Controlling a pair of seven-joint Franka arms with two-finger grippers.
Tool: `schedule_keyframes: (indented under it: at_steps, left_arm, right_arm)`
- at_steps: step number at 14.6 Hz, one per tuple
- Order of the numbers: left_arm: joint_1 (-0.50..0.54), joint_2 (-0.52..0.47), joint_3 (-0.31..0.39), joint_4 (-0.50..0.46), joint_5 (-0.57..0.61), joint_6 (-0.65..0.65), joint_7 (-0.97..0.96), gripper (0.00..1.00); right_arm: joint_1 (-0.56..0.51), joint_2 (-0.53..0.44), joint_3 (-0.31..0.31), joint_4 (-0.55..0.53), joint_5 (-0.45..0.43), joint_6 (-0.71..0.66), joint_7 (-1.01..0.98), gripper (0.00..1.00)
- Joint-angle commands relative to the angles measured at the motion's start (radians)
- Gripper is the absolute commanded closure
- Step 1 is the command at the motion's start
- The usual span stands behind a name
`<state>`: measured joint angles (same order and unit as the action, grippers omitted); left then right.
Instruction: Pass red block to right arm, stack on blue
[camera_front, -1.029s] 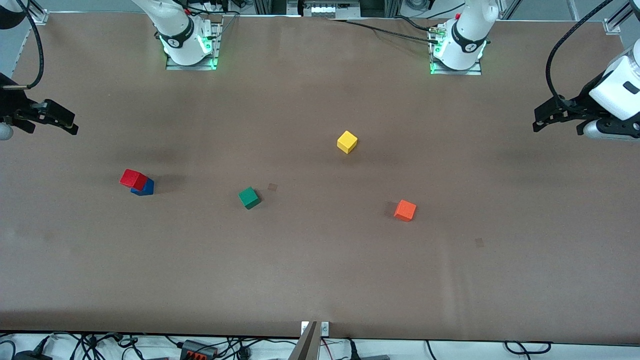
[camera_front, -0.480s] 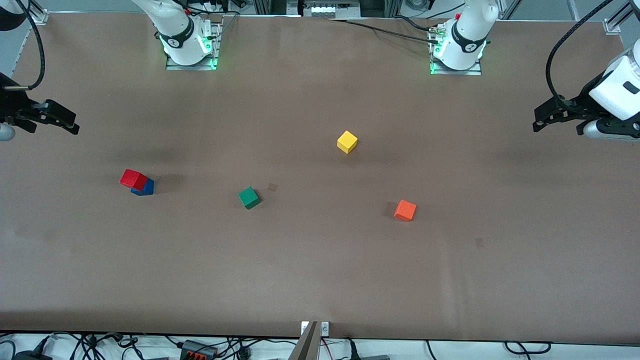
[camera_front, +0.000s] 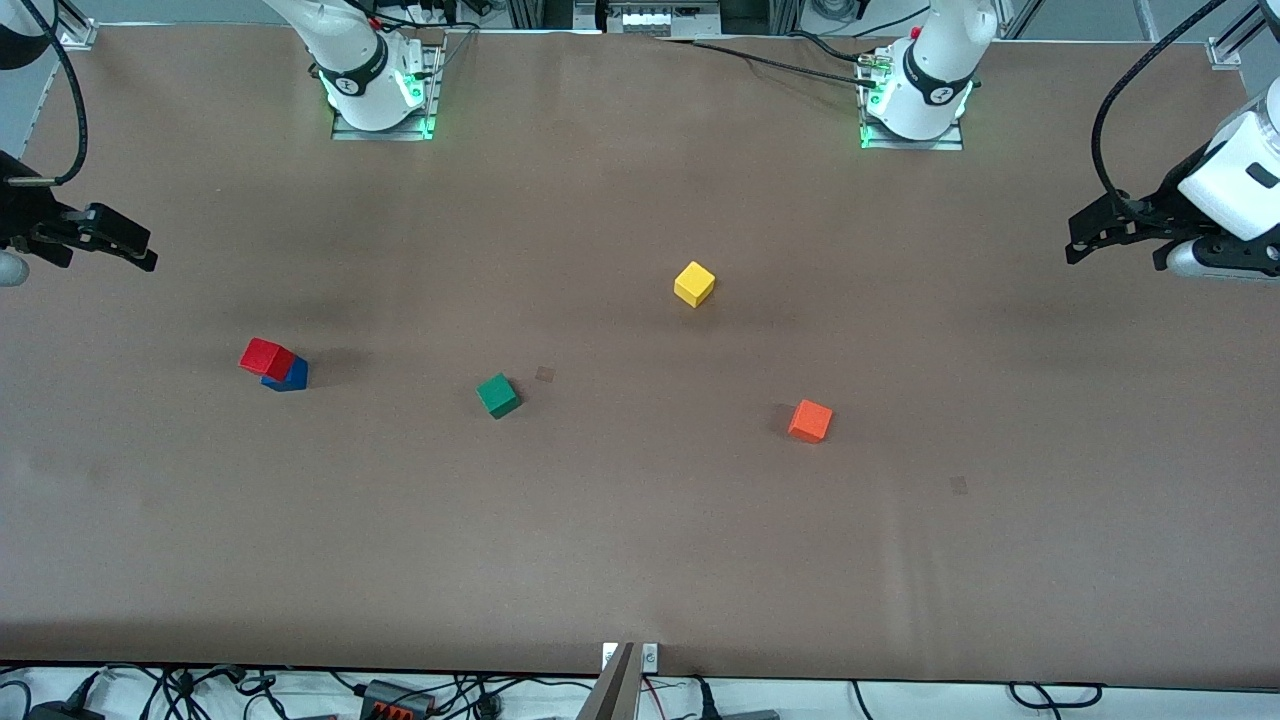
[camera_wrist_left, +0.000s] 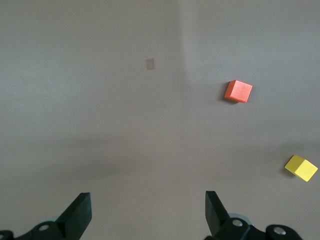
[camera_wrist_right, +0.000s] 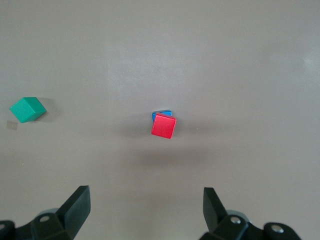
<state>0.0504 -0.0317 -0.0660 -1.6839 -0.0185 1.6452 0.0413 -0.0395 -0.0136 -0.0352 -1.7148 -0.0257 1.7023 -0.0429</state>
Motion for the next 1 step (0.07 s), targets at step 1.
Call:
schedule_keyframes:
  at_steps: [1]
  left_arm:
    - [0.002, 0.015, -0.001, 0.030, 0.012, -0.013, 0.009, 0.00]
  right_arm:
    - [-0.003, -0.006, 0.004, 0.000, -0.014, -0.006, 0.012, 0.00]
